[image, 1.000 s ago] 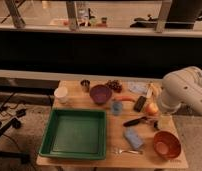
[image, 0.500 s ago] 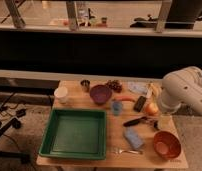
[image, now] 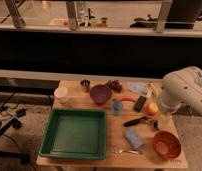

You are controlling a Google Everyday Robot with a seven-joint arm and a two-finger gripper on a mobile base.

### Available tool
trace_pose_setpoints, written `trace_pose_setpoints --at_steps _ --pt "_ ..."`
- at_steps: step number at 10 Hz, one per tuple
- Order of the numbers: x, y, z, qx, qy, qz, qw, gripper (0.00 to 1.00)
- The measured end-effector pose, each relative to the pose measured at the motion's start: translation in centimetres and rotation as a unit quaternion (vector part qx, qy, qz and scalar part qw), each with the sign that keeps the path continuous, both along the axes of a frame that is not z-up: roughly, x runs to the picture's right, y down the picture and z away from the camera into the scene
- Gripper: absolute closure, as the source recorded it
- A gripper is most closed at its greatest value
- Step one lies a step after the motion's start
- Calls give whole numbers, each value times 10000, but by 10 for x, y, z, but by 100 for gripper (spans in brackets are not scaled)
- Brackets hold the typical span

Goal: Place brush in purple bowl

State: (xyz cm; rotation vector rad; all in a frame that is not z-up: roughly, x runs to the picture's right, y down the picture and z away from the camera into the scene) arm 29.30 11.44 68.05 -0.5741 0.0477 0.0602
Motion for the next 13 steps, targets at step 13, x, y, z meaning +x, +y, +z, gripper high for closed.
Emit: trace_pose_setpoints --at_steps 13 --pt "3 -10 73 244 -229 268 9991 20"
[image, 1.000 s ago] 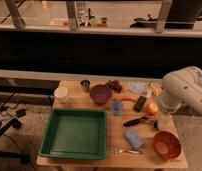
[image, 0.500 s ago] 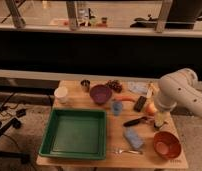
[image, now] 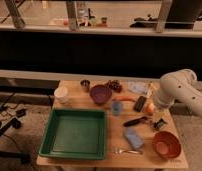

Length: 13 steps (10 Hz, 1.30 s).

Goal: Place brush in purple bowl

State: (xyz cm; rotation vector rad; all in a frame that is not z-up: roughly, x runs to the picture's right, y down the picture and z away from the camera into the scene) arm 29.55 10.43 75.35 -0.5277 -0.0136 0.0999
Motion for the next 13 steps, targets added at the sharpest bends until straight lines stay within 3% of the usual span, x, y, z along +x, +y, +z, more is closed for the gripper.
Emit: trace_pose_setpoints --at_steps 5,13 --pt "-12 18 32 -309 -206 -99 9993 20" --pt "-15 40 49 -601 -354 -77 9975 20"
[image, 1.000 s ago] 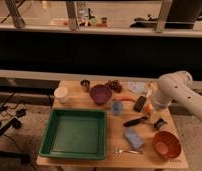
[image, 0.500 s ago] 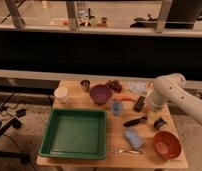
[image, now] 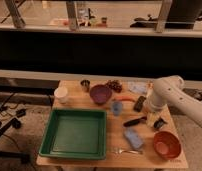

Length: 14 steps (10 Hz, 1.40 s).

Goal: Place brush in purple bowl

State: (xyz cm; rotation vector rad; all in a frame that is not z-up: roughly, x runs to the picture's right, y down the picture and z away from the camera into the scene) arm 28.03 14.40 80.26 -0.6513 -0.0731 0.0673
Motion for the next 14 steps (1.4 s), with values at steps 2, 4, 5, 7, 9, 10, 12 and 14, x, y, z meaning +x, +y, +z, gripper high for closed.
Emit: trace_pose_setpoints --at_steps 2,4,5,7,9,10,12,14 --pt "-1 6 5 -79 -34 -20 10000 20" --pt "-3 11 11 -146 -60 -38 9999 20" --pt "-2 15 16 -183 -65 -38 9998 20" --pt "0 19 24 -229 -53 -30 9997 20" --pt "4 22 32 -264 -3 -36 9996 20" --pt "7 25 36 -291 26 -21 9996 20" --pt "12 29 41 -345 76 7 9994 20" --pt "15 32 44 -403 109 15 9991 20"
